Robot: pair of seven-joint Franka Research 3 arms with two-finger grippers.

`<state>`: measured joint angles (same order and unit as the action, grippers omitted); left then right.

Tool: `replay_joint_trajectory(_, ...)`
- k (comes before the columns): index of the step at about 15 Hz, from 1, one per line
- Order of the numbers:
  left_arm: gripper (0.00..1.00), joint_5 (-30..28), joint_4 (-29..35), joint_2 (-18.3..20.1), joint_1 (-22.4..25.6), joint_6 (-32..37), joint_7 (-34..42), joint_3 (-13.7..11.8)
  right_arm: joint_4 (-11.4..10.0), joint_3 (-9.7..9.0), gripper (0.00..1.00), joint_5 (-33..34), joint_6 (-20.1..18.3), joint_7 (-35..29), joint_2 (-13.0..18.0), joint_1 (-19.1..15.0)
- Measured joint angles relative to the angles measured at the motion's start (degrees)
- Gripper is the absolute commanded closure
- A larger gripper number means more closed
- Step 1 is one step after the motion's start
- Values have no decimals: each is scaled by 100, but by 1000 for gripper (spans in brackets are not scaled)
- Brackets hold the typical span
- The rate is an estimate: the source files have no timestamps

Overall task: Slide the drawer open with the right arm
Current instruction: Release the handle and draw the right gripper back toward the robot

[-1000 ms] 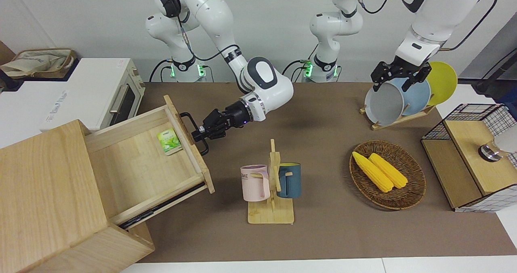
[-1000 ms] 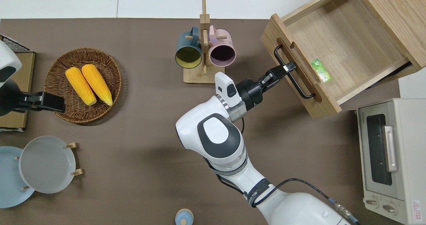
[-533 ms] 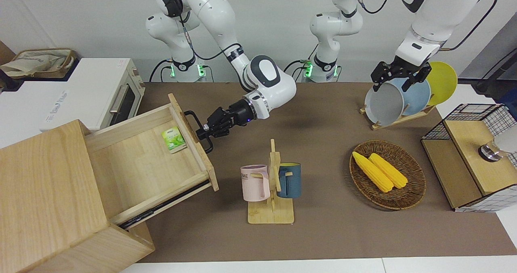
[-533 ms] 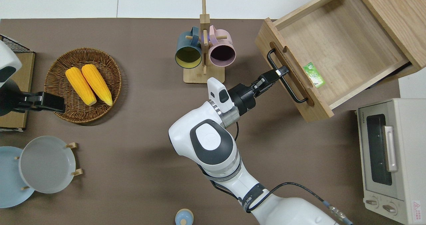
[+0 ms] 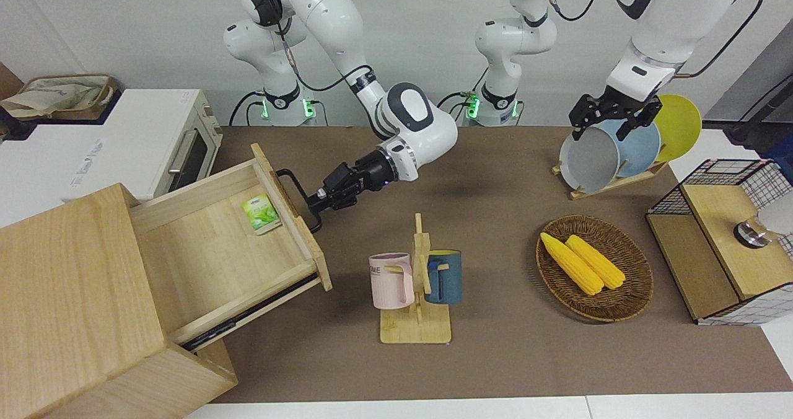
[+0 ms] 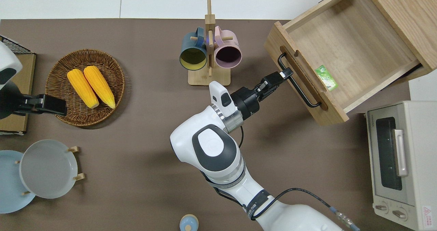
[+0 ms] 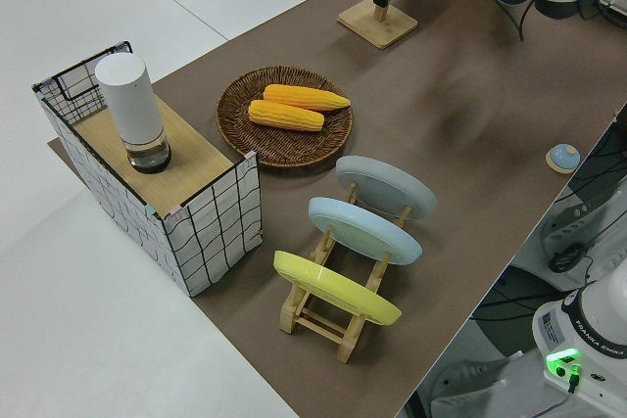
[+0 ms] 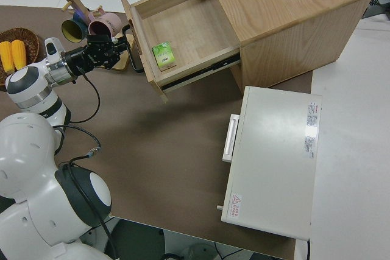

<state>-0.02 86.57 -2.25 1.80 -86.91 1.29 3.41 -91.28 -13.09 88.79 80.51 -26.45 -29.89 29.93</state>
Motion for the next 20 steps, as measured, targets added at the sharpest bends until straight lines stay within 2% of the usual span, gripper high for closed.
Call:
replay_joint_trajectory(11, 7, 0, 0, 0, 0, 0, 0, 0, 34, -2, 21, -95, -18, 17, -1, 72)
replay_joint_trajectory(14, 7, 0, 0, 0, 0, 0, 0, 0, 215, -3, 19, -464, -80, 17, 2, 181)
replay_joint_trajectory(17, 7, 0, 0, 0, 0, 0, 0, 0, 530, -7, 21, -1018, -367, 29, 27, 372)
replay_joint_trajectory(20, 7, 0, 0, 0, 0, 0, 0, 0, 831, -11, 21, -1738, -470, 48, 170, 516)
